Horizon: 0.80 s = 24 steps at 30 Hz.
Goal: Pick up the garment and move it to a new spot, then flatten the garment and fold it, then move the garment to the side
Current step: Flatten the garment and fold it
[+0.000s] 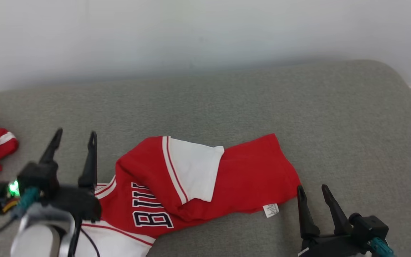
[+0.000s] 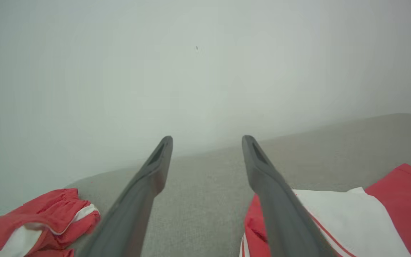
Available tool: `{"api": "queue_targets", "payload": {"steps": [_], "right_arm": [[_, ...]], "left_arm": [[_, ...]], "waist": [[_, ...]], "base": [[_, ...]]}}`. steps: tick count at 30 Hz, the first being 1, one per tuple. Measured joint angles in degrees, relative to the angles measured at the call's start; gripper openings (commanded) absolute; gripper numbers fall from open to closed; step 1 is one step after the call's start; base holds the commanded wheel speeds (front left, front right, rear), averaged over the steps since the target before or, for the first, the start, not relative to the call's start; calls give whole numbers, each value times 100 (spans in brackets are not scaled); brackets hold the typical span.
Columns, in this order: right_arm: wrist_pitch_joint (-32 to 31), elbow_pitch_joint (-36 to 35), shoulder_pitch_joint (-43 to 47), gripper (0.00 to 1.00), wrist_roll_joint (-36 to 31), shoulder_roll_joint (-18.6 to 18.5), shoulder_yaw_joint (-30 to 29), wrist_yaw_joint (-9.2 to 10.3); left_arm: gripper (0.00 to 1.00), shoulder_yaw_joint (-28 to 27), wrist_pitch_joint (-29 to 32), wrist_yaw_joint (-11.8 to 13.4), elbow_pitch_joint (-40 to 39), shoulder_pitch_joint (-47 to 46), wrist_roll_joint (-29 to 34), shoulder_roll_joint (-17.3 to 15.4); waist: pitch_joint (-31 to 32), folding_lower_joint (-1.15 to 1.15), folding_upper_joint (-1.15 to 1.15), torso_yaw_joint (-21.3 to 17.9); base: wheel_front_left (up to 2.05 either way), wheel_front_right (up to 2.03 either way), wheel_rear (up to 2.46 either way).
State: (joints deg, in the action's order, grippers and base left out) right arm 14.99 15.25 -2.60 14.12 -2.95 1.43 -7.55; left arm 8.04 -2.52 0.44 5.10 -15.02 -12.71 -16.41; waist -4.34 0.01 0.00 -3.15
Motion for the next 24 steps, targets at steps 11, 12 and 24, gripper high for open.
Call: {"api": "queue_targets", "payload": {"steps": [11, 12, 24], "right_arm": [[0, 63, -387, 100, 302, -1, 204, 0], [0, 71, -401, 100, 322, -1, 225, 0], [0, 113, -504, 100, 445, -1, 278, 0]], "left_arm": [[100, 244, 1007, -521, 1034, -1449, -157, -348], [100, 279, 1085, -555, 1162, -1521, -172, -372], [100, 1154, 2474, -784, 2465, -2175, -587, -836]], "waist": [[-409, 0, 0, -736], [-455, 0, 0, -806], [-874, 0, 0, -1509]], "base": [[0, 0, 0], [0, 0, 0], [0, 0, 0]]}}
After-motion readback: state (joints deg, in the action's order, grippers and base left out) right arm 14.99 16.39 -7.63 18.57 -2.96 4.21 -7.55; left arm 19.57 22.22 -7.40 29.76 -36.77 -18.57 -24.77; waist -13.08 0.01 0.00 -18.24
